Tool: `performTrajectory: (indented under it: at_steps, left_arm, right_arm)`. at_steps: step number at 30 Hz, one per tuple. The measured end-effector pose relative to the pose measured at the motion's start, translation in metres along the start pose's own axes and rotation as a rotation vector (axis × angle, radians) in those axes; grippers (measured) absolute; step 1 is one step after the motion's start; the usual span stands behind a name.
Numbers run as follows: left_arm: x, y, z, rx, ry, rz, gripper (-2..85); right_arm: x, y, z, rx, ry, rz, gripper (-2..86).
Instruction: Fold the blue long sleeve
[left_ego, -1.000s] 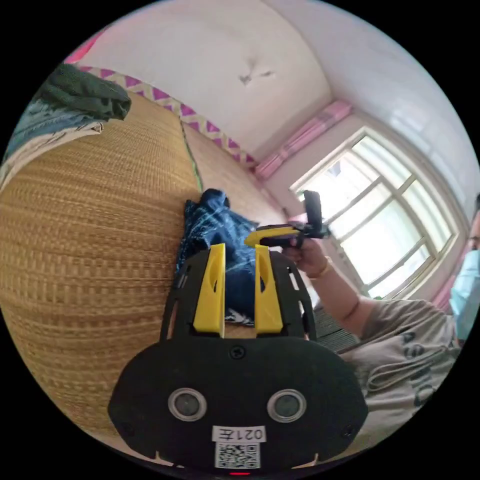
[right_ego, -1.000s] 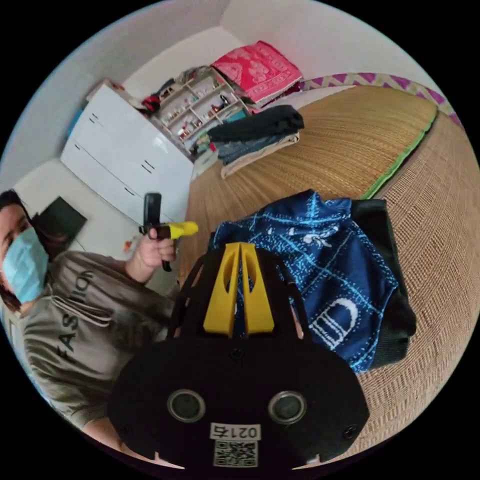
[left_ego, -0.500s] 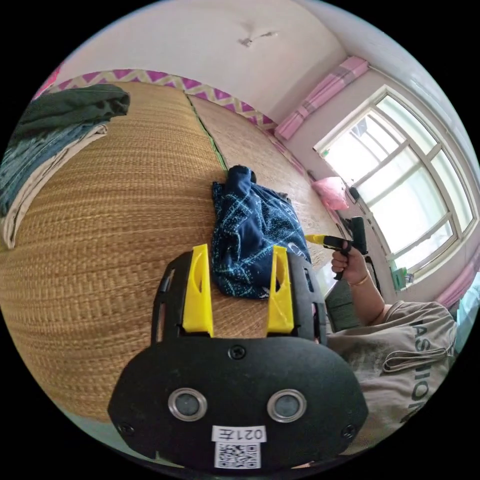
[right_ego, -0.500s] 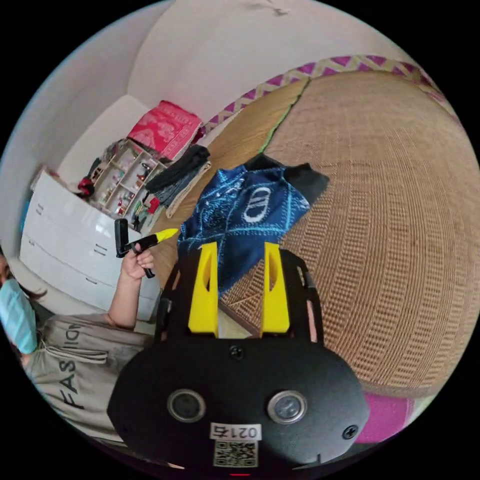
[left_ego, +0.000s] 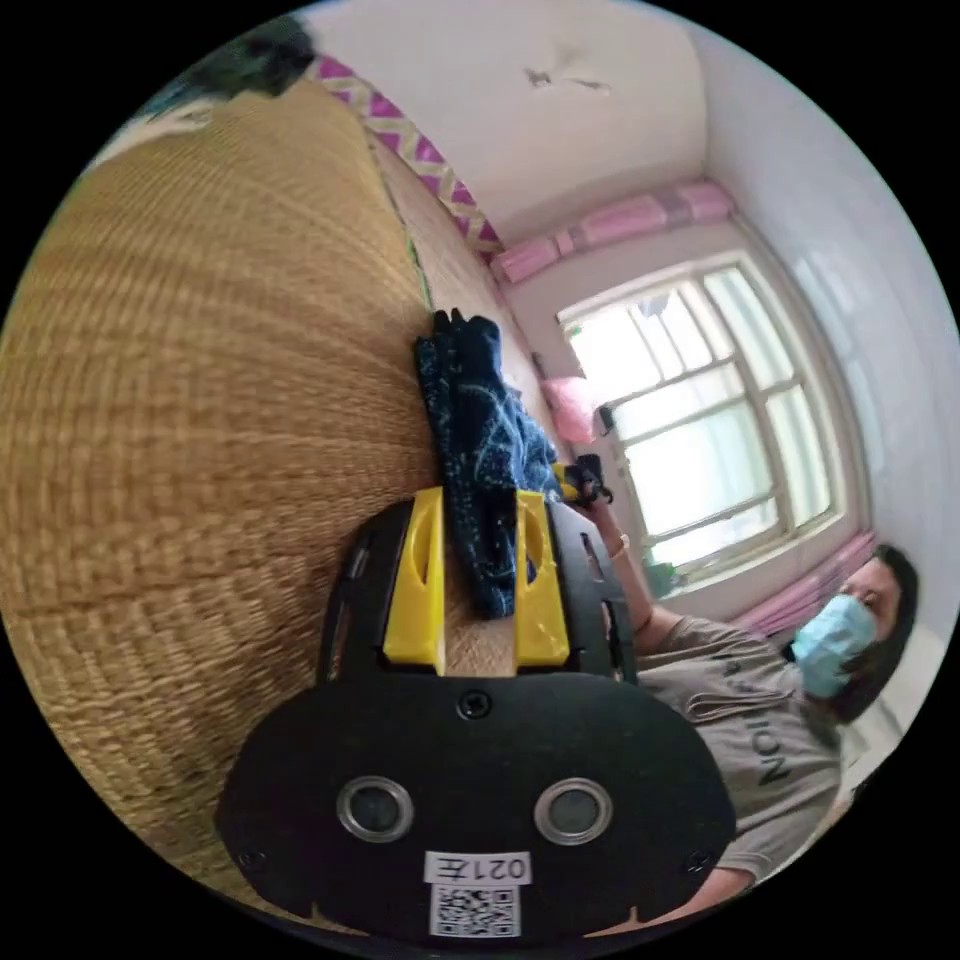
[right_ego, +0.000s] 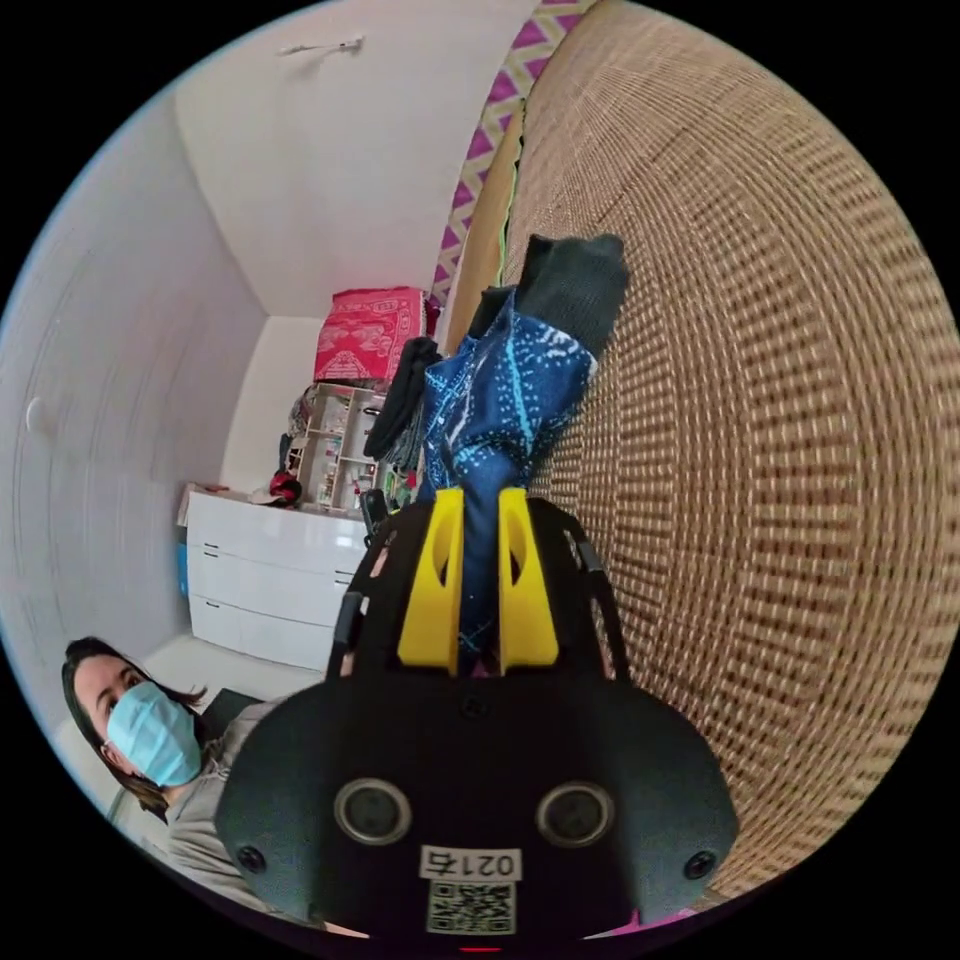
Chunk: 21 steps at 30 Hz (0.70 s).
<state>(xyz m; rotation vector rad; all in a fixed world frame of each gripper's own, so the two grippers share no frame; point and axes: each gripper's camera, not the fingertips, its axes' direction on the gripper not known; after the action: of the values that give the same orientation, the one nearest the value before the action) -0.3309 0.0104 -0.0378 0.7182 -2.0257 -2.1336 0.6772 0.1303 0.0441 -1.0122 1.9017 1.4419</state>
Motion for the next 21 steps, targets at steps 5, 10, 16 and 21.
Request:
performTrajectory:
  at_steps: [5, 10, 16, 21]
  left_arm:
    - [0.007, 0.01, -0.001, 0.008, -0.087, 0.025, 10.9]
    - [0.001, 0.019, -0.005, 0.005, -0.045, 0.013, 11.0]
    - [-0.003, 0.028, -0.011, 0.006, -0.009, 0.006, 11.5]
    - [-0.002, 0.034, -0.015, 0.009, -0.023, -0.008, 11.0]
  right_arm:
    - [-0.021, -0.06, -0.053, -0.019, 0.151, -0.131, 4.9]
    - [-0.014, -0.147, -0.157, -0.082, 0.409, -0.169, 4.8]
    - [-0.005, -0.234, -0.289, -0.057, 0.743, -0.127, 4.9]
    - [-0.004, -0.296, -0.362, 0.022, 1.017, -0.031, 5.4]
